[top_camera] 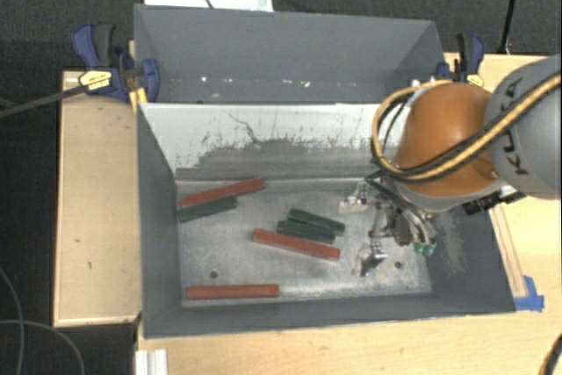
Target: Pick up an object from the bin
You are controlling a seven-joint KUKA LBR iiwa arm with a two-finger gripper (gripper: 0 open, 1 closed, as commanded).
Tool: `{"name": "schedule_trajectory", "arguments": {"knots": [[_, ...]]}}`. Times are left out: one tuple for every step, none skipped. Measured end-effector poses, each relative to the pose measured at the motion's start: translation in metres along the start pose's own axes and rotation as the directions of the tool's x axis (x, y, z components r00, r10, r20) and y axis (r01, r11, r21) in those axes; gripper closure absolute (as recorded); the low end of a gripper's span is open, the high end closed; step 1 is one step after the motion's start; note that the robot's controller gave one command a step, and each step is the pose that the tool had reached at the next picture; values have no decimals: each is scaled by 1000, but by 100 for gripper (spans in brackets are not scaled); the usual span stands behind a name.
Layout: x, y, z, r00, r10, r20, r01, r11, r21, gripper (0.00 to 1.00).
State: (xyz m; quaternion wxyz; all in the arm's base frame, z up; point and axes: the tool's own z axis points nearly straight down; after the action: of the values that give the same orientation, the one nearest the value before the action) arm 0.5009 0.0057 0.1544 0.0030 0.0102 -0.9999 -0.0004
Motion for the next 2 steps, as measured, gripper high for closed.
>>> {"name": "schedule_trajectory", "arguments": {"knots": [[-22,5,33,994,-107,18,107,994,2,0],[-19,33,72,999,32,34,-32,999,0,100]]}}
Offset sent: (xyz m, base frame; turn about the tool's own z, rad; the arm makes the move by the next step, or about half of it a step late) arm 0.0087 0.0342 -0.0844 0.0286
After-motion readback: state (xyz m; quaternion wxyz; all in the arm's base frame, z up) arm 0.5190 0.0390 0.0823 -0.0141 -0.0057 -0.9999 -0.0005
